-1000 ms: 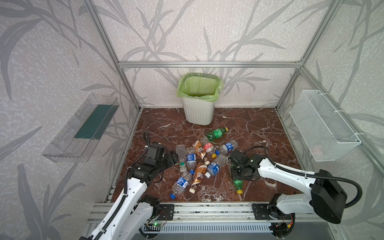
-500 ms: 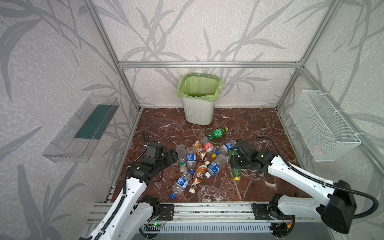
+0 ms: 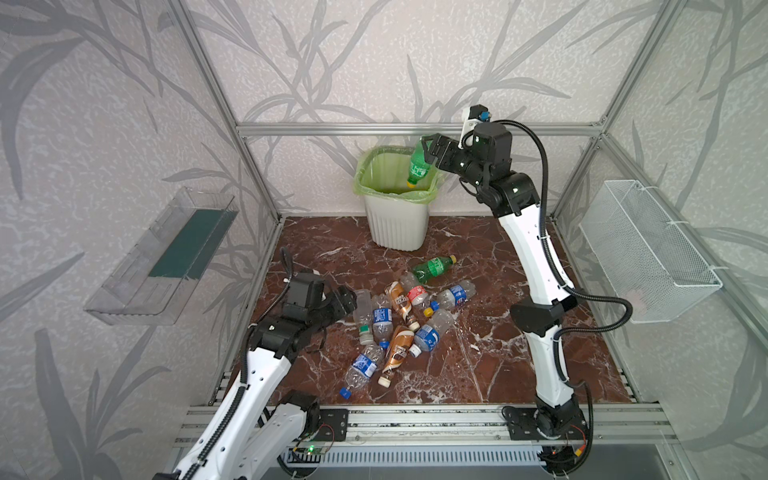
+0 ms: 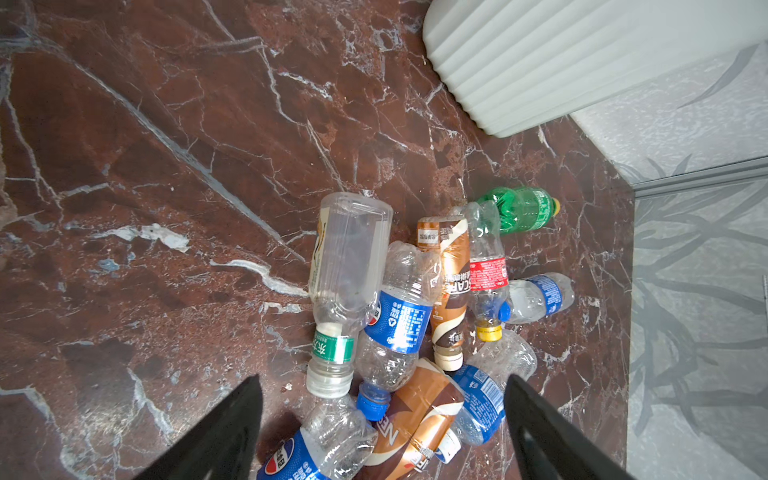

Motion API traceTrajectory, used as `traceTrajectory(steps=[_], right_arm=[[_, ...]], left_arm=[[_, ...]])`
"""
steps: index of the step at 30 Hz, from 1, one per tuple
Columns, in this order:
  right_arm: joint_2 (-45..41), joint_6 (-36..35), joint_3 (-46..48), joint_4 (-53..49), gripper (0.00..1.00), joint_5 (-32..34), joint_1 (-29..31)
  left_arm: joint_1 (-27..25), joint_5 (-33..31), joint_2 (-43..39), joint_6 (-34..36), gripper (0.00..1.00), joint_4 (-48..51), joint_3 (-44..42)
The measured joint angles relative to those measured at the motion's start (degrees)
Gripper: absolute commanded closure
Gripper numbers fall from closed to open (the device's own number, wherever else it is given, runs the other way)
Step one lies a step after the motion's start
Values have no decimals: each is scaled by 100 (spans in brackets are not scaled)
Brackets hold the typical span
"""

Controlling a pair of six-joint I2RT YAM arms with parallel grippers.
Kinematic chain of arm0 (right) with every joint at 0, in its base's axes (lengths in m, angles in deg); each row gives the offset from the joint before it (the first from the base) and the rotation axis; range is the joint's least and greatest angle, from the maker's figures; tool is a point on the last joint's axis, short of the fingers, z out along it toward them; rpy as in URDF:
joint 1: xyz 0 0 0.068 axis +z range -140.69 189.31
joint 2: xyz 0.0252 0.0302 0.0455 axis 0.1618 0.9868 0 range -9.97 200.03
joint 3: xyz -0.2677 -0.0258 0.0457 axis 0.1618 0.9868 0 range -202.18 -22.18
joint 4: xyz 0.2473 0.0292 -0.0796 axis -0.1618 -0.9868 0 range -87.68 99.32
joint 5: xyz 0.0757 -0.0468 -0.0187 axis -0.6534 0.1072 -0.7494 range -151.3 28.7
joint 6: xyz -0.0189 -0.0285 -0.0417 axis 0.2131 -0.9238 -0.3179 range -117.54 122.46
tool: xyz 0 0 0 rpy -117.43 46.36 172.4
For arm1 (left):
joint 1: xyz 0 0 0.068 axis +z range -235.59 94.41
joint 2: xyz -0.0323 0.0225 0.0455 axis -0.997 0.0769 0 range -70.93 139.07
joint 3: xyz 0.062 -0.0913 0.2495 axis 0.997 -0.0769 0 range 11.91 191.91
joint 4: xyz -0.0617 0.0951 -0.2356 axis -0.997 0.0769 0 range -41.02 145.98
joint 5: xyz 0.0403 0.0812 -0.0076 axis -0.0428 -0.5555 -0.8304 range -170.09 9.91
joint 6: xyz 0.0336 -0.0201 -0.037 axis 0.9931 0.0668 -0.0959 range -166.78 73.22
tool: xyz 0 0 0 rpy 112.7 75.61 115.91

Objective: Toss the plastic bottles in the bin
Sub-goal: 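Carry the green bottle with the right gripper over the bin and release, then bring the right gripper back while the left gripper shifts toward the clear bottles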

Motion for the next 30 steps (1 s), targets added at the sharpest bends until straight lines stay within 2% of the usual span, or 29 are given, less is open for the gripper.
traceTrajectory(steps=[3,9,14,17,23,30], right_arm=[[-1036,-52,1939,245,10,188,-22],[-3294,-190,4658,769,13,361,247],[-5097,-7,7031,1126,15,420,247],[-5569,223,8273,1147,17,407,232],[-5851,841,10266,1005,18,125,293],[-6384,1327,11081,942,20,-85,584]], left_arm=[[0,-2,-68,4,9,2,107],[28,-4,-264,20,9,140,109],[33,2,-391,7,9,129,-129],[33,4,-417,-9,10,149,-343],[33,50,-424,-59,10,149,-658],[33,197,-400,-74,10,81,-925]])
